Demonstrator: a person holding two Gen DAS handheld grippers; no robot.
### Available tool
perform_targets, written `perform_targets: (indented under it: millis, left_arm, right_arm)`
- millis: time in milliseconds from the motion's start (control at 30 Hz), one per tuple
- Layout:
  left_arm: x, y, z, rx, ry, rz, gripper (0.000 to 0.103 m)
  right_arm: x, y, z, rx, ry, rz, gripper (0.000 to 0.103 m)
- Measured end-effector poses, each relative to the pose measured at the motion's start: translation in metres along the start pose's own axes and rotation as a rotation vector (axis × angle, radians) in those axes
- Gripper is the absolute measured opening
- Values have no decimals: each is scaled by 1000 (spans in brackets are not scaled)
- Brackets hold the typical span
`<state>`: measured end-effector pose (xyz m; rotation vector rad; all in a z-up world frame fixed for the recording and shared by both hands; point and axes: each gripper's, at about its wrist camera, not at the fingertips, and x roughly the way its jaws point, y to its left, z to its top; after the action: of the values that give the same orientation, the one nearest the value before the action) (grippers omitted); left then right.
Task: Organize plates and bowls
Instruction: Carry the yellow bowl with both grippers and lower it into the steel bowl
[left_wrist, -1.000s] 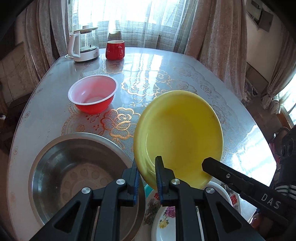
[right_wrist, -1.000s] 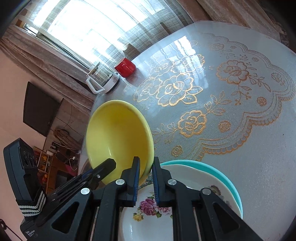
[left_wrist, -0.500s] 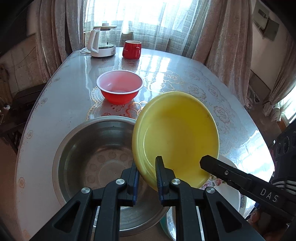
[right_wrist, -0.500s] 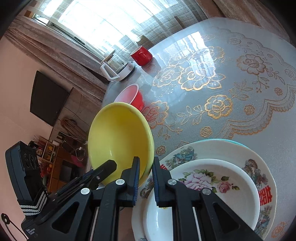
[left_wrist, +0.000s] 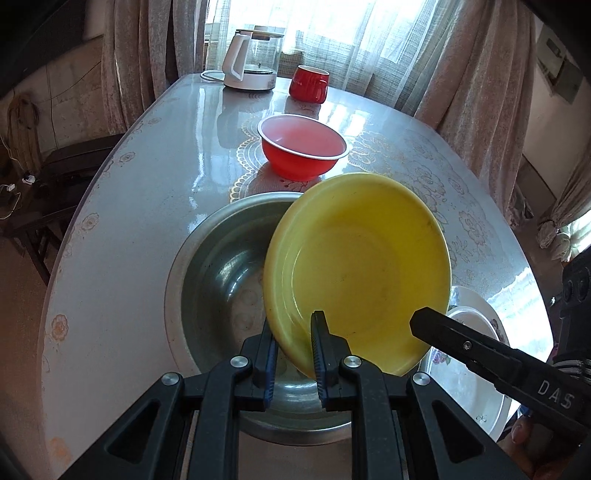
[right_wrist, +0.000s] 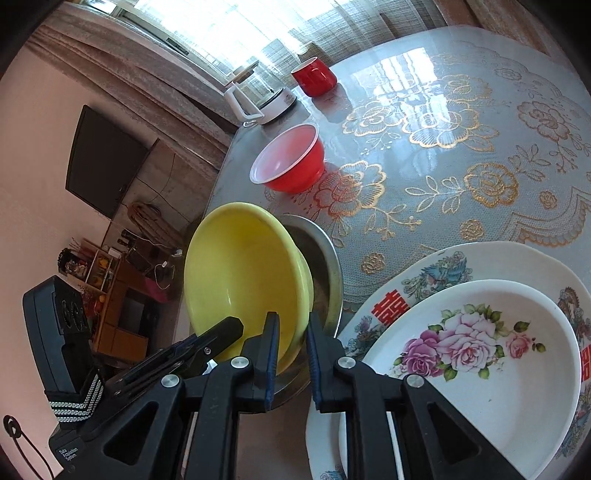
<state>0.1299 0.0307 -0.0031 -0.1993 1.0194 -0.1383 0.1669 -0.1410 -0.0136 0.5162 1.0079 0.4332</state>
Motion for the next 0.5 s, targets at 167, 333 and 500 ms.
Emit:
perform_targets:
  millis: [167, 333, 500]
  left_arm:
    - [10, 12, -2, -22, 22, 17, 18]
    - [14, 13, -1, -13, 14, 38, 18]
    - [13, 17, -1, -16, 6, 43, 17]
  right_arm:
    - [11, 4, -1, -7, 22, -21, 17]
    - [16, 3, -1, 0, 35, -25, 18]
    - [17, 7, -1, -10, 33, -39, 22]
